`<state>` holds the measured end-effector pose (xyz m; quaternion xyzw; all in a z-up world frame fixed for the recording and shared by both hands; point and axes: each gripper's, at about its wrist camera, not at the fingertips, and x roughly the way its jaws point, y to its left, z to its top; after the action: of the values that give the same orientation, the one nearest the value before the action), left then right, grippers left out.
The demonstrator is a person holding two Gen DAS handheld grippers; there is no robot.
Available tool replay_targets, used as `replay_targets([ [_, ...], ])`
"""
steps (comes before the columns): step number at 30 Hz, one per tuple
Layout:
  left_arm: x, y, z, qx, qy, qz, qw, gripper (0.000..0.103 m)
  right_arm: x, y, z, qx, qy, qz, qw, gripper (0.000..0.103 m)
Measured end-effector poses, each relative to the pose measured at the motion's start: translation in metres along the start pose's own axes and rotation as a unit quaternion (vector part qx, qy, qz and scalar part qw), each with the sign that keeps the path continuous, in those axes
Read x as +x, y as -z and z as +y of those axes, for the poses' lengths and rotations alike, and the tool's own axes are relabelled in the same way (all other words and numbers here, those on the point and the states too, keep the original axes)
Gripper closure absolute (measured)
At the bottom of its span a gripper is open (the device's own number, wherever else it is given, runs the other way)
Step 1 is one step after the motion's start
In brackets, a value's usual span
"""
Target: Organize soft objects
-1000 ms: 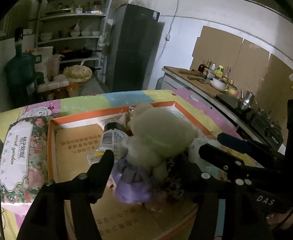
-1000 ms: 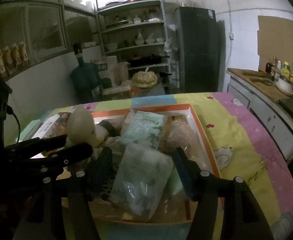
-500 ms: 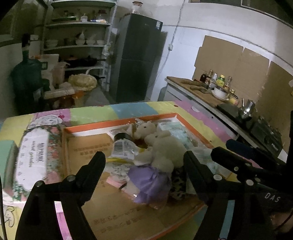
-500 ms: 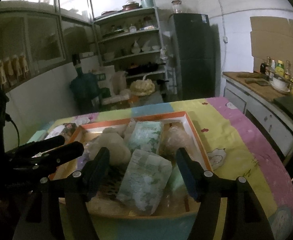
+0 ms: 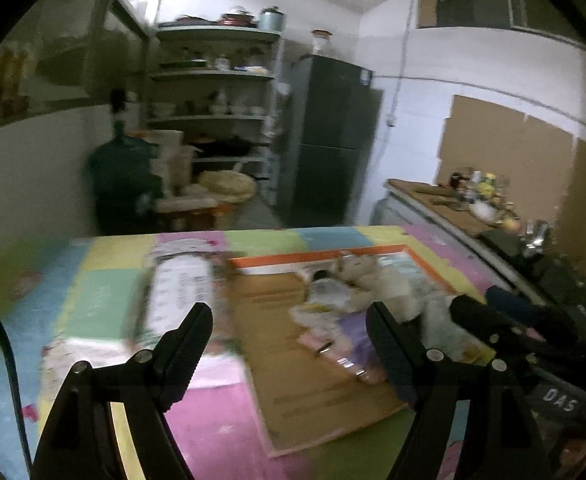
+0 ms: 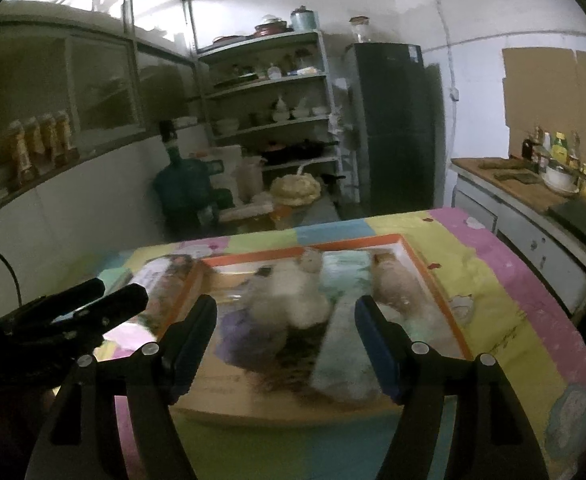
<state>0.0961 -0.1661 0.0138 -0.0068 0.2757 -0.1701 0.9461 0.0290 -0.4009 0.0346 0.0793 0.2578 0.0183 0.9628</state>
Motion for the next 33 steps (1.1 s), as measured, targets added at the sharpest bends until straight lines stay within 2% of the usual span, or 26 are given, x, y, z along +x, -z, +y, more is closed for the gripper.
replay_targets([
  [5, -0.024, 0.009, 0.016, -0.003, -0.032, -0.016, 0.9994, 0.024, -0.009, 0.002, 0.033, -0.015, 0.000, -0.002, 1.000, 0.030],
  [8, -0.038, 0.014, 0.027, -0.011, -0.033, -0.021, 0.9992, 0.029, -0.014, 0.005, 0.050, -0.020, 0.004, 0.000, 1.000, 0.030],
  [14, -0.067, 0.023, 0.039, -0.012, -0.064, -0.030, 0.9975, 0.029, -0.028, 0.011, 0.076, -0.019, 0.002, -0.011, 1.000, 0.030],
  [25, -0.114, 0.045, 0.076, -0.044, -0.088, -0.039, 0.9944, 0.029, -0.056, 0.031, 0.128, -0.048, 0.014, -0.024, 0.998, 0.030],
  [33, -0.129, 0.053, 0.085, -0.037, -0.100, -0.041, 0.9935, 0.029, -0.069, 0.043, 0.145, -0.047, 0.011, -0.028, 0.998, 0.030],
])
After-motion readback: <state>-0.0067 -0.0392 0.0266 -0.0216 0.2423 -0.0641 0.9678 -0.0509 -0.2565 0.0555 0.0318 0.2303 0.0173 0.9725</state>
